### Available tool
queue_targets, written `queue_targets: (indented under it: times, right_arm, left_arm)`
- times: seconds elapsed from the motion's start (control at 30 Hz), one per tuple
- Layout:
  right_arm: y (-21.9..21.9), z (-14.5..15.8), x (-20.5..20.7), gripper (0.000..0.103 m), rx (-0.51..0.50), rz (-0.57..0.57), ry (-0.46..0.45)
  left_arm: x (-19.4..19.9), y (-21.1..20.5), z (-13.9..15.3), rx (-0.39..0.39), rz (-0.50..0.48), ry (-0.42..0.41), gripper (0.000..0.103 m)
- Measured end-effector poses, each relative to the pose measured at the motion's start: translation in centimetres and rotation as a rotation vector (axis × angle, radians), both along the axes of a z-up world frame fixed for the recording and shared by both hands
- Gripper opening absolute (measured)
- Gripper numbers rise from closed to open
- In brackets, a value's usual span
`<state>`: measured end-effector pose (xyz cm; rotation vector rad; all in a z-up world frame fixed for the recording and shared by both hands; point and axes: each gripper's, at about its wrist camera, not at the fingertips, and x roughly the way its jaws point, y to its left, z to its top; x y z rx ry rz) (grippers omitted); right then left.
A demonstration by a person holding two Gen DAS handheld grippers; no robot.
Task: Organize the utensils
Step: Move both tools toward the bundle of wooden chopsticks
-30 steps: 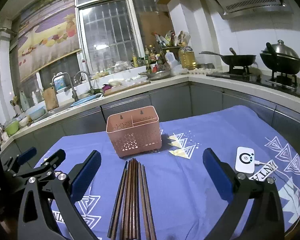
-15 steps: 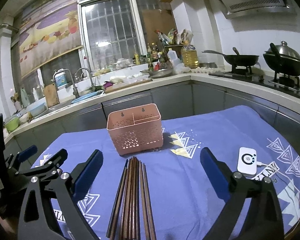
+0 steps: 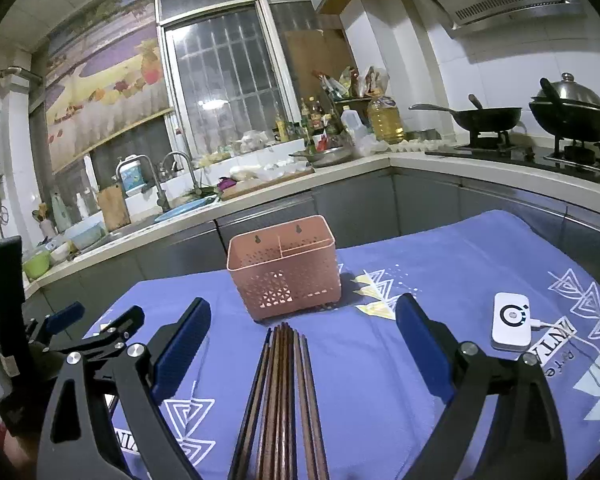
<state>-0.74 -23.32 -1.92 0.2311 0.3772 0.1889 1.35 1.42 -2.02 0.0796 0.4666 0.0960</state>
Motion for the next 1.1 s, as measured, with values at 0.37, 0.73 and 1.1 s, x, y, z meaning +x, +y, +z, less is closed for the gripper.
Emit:
queue_targets:
  times: [0.37,0.73,1.1]
  right_arm:
    - [0.2,-0.2,0.0,0.092,-0.002,0.017,-0.008]
    - [-0.1,-0.1,-0.2,0.092,-0.007,0.002,-0.008]
    - [-0.3,-0.4,0.1,0.085,-0.016,0.009,0.012]
  left_arm:
    - [0.4,0.3,0.2,0.003,0.009,-0.001,0.098]
    - [0.6,-0.2,0.0,0.024,0.000,-0.005,0.098]
    - [0.8,-0.7,-0.5,0.025,-0.004,0.017,0.091]
